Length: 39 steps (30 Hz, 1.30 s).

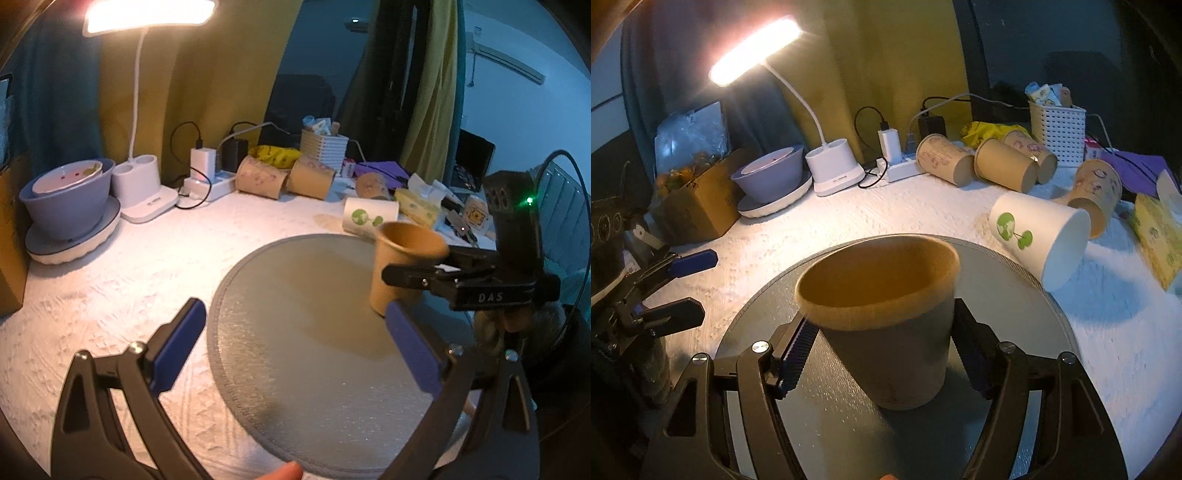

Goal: Flip cup upright
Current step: 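Rotate the cup upright with the right gripper and lower it onto the mat, then open the right gripper and withdraw both grippers from the cup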

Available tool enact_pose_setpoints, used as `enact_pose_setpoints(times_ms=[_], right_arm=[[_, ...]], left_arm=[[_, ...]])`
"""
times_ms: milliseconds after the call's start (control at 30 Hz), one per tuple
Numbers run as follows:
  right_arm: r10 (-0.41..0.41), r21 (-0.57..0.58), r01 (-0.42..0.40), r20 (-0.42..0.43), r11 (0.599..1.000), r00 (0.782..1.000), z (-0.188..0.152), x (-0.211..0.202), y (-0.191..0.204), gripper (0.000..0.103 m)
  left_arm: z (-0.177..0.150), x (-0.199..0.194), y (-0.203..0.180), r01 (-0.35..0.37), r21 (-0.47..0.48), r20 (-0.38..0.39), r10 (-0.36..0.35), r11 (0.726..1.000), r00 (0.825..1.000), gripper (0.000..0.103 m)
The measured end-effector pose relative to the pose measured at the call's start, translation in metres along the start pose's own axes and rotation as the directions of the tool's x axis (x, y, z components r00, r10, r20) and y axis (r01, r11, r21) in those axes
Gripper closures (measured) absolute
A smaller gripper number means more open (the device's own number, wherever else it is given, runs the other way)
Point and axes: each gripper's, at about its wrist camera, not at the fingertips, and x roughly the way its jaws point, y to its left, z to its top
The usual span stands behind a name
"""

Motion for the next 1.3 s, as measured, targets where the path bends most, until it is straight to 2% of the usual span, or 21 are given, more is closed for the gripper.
enact_pose_setpoints(times_ms=[267, 567, 800, 967, 1100, 1300], right_arm=[[-0.023, 0.007, 0.023, 0.003, 1.0, 1.0, -0.01, -0.013, -0.001, 0.025], [-0.069, 0.011, 0.069, 0.02, 0.998, 0.997, -0.025, -0.045, 0.006, 0.022], [-0.115, 0.005, 0.115, 0.057, 0.993, 0.992, -0.034, -0.08, 0.015, 0.022], [-0.158, -0.012, 0.16, 0.091, 0.987, 0.983, -0.035, -0.102, 0.024, 0.022], [-0.159, 0.003, 0.16, 0.14, 0.987, 0.977, -0.032, -0.123, 0.027, 0.022], [-0.17, 0.004, 0.173, 0.211, 0.985, 0.963, -0.026, -0.154, 0.031, 0.022]], left_arm=[[-0.001, 0.0, -0.007, 0.005, 0.028, 0.007, -0.005, 1.0, 1.0, 0.004], [-0.005, 0.003, -0.023, 0.013, 0.073, -0.002, -0.013, 0.997, 1.0, 0.004], [-0.003, -0.015, -0.047, 0.041, 0.075, 0.046, -0.045, 0.996, 0.998, 0.004], [0.0, -0.029, -0.06, 0.033, 0.039, 0.073, -0.036, 0.999, 0.997, 0.004], [0.002, -0.042, -0.072, 0.027, 0.022, 0.108, -0.03, 0.999, 0.994, 0.004], [0.011, -0.065, -0.094, 0.003, 0.068, 0.168, -0.015, 0.998, 0.986, 0.004]])
